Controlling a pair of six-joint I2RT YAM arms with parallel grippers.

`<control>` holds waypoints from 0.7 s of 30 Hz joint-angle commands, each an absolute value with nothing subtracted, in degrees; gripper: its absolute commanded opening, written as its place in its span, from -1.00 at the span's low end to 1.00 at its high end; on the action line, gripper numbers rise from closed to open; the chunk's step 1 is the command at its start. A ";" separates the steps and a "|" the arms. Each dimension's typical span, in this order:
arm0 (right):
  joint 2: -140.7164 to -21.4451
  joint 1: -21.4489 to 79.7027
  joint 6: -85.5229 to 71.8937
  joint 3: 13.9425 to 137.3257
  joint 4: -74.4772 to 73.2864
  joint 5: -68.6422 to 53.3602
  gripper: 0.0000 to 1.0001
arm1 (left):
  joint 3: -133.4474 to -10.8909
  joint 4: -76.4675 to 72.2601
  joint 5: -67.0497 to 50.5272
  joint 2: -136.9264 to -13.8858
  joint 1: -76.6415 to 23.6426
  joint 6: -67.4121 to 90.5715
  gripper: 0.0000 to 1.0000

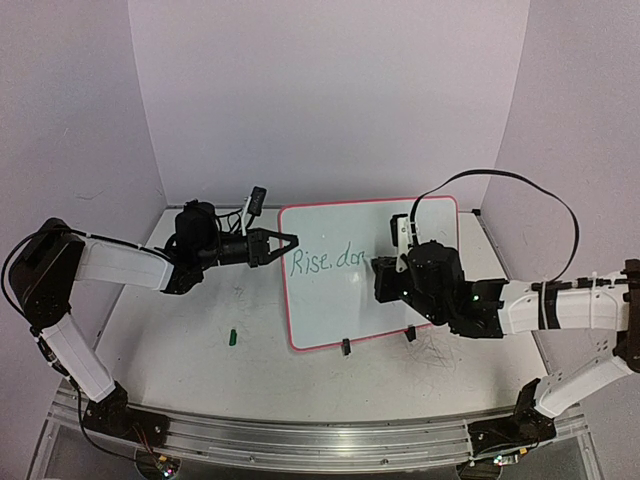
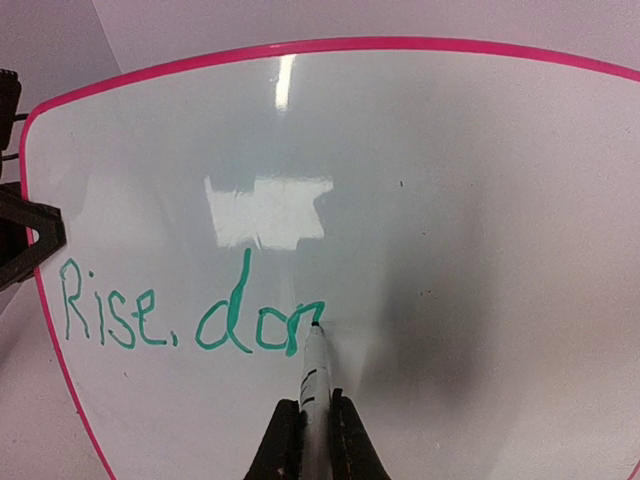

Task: Write a sentence on the whiteboard

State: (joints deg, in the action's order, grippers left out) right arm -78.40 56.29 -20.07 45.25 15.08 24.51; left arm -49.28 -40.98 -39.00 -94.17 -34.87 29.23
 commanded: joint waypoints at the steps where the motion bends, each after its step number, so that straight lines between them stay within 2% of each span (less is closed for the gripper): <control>1: -77.20 56.02 -20.89 44.12 12.38 24.18 -1.00 | -49.76 -40.17 -35.68 -93.28 -34.72 26.81 -1.00; 9: -73.26 55.95 -20.14 43.62 11.42 25.17 -1.00 | -49.68 -40.17 -35.68 -93.35 -34.72 26.77 -1.00; 13: -69.26 53.29 -20.25 43.32 16.64 18.20 -1.00 | -49.63 -40.17 -35.73 -93.25 -34.72 26.81 -1.00; 21: -73.30 52.88 -17.22 46.37 18.90 17.85 -1.00 | -49.68 -40.17 -35.67 -93.10 -34.73 26.89 -1.00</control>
State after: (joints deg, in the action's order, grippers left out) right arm -70.99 52.75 -19.12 43.69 16.66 19.24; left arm -49.28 -41.01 -39.07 -94.17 -34.89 29.17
